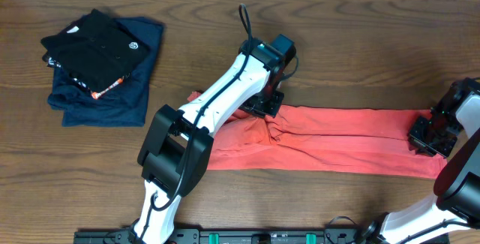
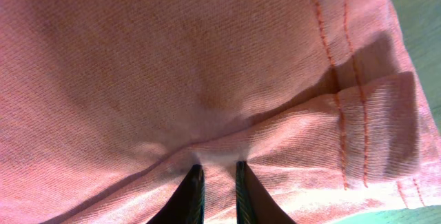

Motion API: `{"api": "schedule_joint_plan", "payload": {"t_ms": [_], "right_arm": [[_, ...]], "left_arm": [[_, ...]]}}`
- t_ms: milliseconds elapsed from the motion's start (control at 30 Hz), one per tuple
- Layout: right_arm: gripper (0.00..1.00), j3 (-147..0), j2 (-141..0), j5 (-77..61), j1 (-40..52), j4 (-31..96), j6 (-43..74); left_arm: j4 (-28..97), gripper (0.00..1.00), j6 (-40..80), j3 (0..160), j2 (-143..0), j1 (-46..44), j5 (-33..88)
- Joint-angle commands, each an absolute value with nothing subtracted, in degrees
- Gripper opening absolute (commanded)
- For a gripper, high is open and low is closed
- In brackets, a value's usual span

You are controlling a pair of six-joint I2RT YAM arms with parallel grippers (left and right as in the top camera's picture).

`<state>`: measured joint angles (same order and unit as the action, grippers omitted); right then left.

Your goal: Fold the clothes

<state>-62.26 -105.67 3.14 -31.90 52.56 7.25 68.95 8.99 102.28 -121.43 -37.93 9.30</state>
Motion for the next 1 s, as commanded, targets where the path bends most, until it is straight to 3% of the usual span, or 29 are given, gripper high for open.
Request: {"api": "schedule_joint_plan", "payload": {"t_ms": [0,400,733,967], "right_arm": [[0.15,-61.47,-104.92,2.96,-32.25,52.14,8.29],[0.15,-61.47,-104.92,2.96,-32.25,52.49,8.29],[0.15,-61.47,-104.92,2.96,-32.23,52.49,8.32],[0.16,-61.47,-104.92,2.96,-32.25,52.25,8.29]], "left_arm": [[69.06,0.06,6.57,103.18,-120.84,-39.42,8.45],[65.01,0.08,5.1,102.21,-120.88,-46.63,8.47],[65.36,0.06,-6.87,102.24,-120.86,-47.44,14.41],[63.07,0.06,-7.49,102.24,-120.73,-47.44,14.92]]}}
